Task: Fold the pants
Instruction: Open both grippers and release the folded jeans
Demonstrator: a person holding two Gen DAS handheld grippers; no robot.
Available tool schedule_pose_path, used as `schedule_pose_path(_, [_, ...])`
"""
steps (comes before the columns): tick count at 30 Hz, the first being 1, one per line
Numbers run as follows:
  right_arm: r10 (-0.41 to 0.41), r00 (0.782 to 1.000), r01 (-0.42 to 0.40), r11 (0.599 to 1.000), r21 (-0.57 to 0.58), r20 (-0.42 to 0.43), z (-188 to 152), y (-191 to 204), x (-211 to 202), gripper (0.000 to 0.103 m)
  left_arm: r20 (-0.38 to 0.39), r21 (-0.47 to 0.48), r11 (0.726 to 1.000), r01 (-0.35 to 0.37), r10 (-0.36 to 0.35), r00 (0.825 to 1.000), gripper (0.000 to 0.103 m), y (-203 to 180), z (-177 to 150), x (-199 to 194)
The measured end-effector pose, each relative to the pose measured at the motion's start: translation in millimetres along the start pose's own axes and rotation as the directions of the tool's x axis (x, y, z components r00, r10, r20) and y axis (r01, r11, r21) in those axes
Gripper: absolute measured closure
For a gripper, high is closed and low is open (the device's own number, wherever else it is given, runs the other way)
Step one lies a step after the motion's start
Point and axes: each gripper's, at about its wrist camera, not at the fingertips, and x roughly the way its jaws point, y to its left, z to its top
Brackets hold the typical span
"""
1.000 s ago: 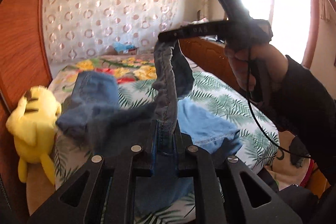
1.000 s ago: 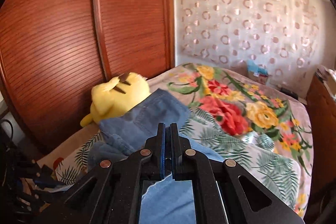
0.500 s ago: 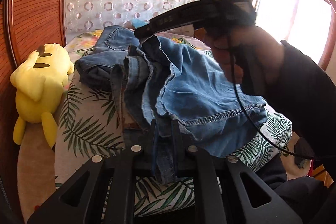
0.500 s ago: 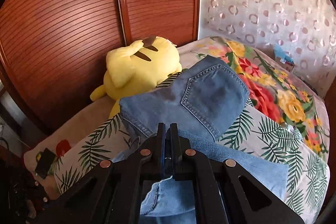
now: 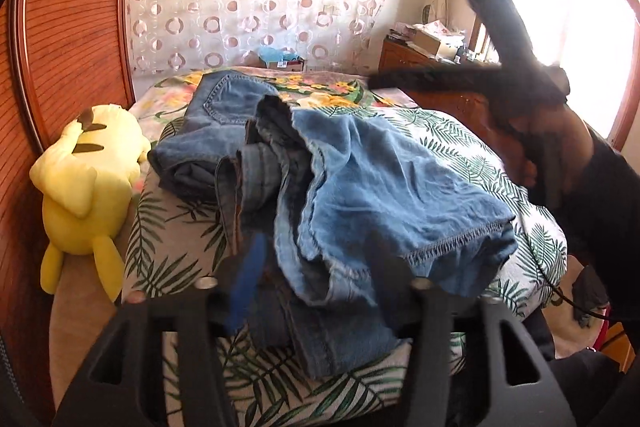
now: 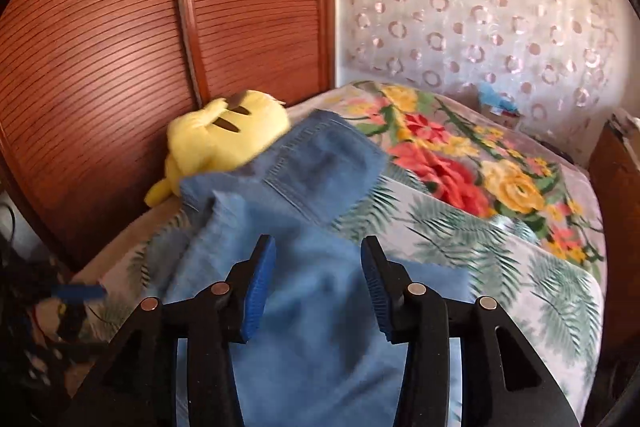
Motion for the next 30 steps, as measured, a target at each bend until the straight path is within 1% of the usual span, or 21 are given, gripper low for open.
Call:
schedule_pose_path(1, [-0.018,1.0,0.018,1.0,0.01,-0.006,-9.1,-7.7,-4.8,0.053,0.0,0.001,1.0,0.004,-0.004,1.0,0.032,-1.9,2.4,1.8])
schedule_pose_path(2, [-0.034,0.999,0.035,0.999,0.024,-0.015,-19.2,-16.6,-10.3,0.052,0.003,0.005,1.0,0.006,-0.006,1.0,0.022,-4.1,4.6,4.3])
schedule_pose_path(3, [-0.045,0.999,0.046,0.998,0.039,-0.027,-27.5,-23.0,-14.4,0.051,0.007,0.009,1.0,0.006,-0.006,1.0,0.021,-6.5,6.8,6.9])
schedule_pose_path(7, [-0.087,0.993,0.094,0.992,0.086,-0.083,-62.3,-45.6,-23.5,0.051,-0.002,0.023,1.0,0.005,-0.005,1.0,0.021,-16.9,13.8,19.8])
schedule_pose_path(12, [-0.08,0.988,0.099,0.985,0.143,-0.133,-90.2,-61.6,-22.4,0.05,-0.013,0.038,0.999,0.01,-0.009,1.0,0.021,-28.9,19.0,32.0])
schedule_pose_path(16, [-0.064,0.983,0.093,0.981,0.168,-0.17,-95.6,-69.8,-8.6,0.05,-0.025,0.045,0.999,0.011,-0.01,1.0,0.021,-34.3,20.4,38.6])
schedule_pose_path(19, [-0.036,0.982,0.074,0.976,0.203,-0.185,-98.6,-82.1,6.8,0.05,-0.03,0.048,0.999,0.013,-0.012,0.999,0.021,-37.0,21.8,42.5])
schedule_pose_path(25, [0.007,0.986,0.032,0.974,0.226,-0.167,-103.0,-85.7,16.0,0.05,-0.038,0.063,0.998,0.005,-0.003,0.999,0.021,-42.9,24.1,47.7])
schedule_pose_path(30, [0.034,0.985,0.007,0.971,0.238,-0.167,-110.4,-88.9,35.6,0.05,-0.039,0.074,0.997,0.0,0.003,0.999,0.021,-48.4,25.2,49.2])
